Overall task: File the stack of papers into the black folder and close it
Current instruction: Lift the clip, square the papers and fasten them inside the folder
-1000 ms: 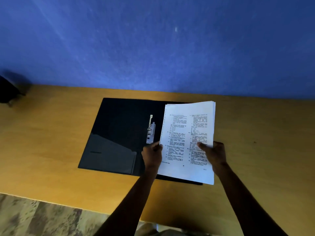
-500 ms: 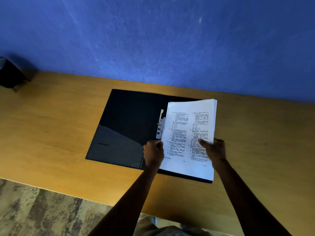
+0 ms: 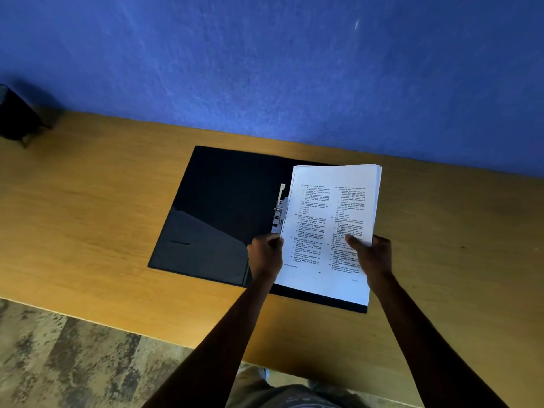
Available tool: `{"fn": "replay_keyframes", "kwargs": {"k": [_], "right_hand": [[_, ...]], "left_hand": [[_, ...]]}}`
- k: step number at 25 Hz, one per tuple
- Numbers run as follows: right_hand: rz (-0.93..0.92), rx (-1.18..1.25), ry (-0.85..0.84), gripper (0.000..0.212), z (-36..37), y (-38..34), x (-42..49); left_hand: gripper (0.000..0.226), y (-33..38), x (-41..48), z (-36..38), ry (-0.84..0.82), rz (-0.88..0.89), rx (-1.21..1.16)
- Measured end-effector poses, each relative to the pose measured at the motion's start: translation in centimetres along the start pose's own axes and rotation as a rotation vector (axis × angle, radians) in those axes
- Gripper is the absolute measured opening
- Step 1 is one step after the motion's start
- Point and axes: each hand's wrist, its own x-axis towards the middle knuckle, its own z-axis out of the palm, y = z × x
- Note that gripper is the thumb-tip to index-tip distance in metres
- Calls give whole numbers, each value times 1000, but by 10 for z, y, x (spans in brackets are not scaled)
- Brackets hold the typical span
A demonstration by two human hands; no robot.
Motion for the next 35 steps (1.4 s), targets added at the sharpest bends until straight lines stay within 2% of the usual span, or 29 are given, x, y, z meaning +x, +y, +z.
{"fn": "replay_keyframes", "kwargs": {"k": [4,8,18,26,31,35], "right_hand": [[1,-11,-14,28,3,-3,2],[-6,-48,-13,30,5,-6,5],[13,-145,-2,29,12,-10,3],[16,-262,3,30,11,-17,2],[-58,-524,-7,35,5,-30,-1],[-225,-874,159,53,2,-41,-8]], "left_hand": [[43,3,-1,0,29,27,68],[48,9,-3,1,89,10,185],[15,1,3,9,110,-4,322],[11,-2,5,9,118,25,304],[8,-2,6,10,135,6,303],[8,-1,5,10,147,23,299]]}}
